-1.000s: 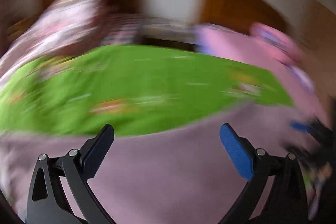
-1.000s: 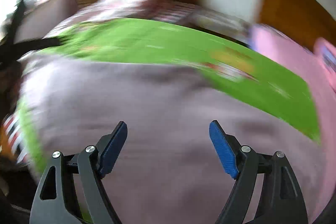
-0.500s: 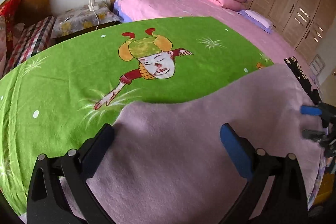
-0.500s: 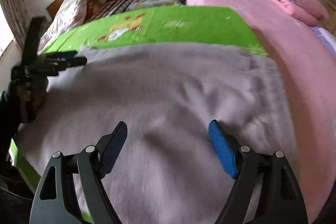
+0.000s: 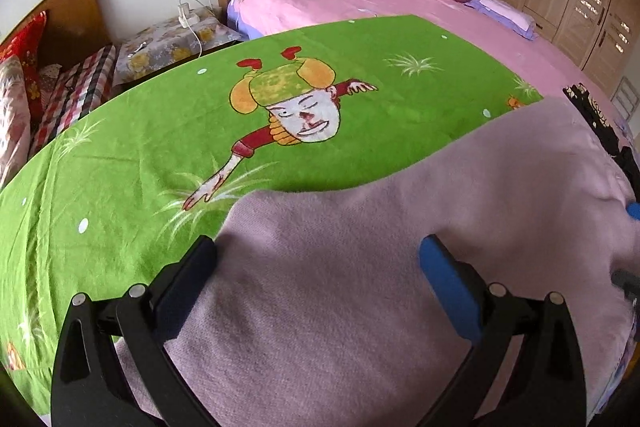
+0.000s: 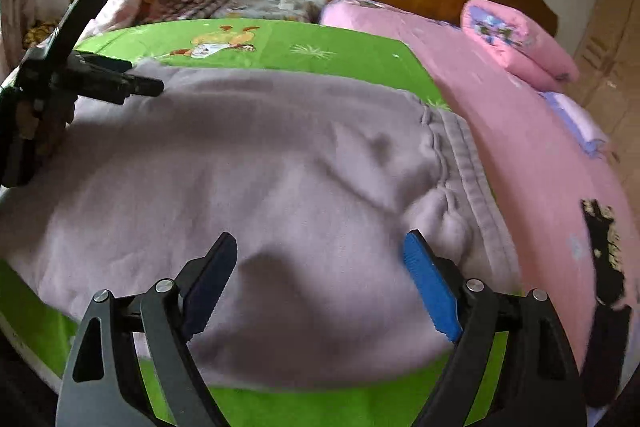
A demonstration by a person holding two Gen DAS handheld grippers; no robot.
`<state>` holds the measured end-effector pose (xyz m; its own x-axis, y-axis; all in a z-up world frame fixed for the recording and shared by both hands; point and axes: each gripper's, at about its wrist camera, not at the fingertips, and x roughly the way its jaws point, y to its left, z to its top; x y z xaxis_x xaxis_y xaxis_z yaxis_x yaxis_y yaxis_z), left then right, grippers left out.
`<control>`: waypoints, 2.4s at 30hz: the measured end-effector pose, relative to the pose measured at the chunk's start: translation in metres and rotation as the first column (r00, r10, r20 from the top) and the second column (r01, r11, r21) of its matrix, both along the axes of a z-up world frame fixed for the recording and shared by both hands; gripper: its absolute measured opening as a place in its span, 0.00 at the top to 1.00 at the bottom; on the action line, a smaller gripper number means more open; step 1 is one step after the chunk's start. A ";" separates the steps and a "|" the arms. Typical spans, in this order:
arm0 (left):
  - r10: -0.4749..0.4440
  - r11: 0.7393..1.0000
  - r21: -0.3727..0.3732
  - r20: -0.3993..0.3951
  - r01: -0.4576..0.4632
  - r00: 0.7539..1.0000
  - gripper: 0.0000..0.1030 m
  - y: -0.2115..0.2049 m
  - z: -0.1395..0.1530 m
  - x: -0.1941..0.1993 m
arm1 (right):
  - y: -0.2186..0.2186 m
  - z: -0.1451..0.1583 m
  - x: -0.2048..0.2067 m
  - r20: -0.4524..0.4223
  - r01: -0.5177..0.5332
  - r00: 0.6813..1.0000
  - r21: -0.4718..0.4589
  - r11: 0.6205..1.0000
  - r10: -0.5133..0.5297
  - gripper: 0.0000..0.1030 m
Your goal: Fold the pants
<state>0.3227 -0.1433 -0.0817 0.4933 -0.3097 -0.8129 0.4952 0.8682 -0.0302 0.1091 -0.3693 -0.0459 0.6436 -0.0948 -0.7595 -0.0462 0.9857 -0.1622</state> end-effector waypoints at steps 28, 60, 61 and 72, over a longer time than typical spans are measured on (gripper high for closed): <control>0.224 0.940 -0.255 -0.039 -0.227 0.974 0.02 0.139 0.016 -0.130 | 0.090 -0.005 -0.023 -0.065 -0.181 0.980 0.121 0.976 0.190 0.16; 0.475 0.873 -0.099 -0.055 -0.478 0.878 0.02 0.255 0.038 -0.098 | 0.166 0.004 0.108 -0.067 -0.421 0.897 0.173 0.890 0.438 0.11; 0.490 0.866 -0.080 -0.059 -0.493 0.870 0.02 0.257 0.030 -0.088 | 0.168 -0.002 0.126 -0.082 -0.407 0.902 0.171 0.897 0.424 0.11; 0.557 0.819 -0.163 -0.006 -0.550 0.831 0.02 0.278 0.021 -0.105 | 0.157 -0.007 0.147 -0.085 -0.250 0.960 0.160 0.955 0.266 0.07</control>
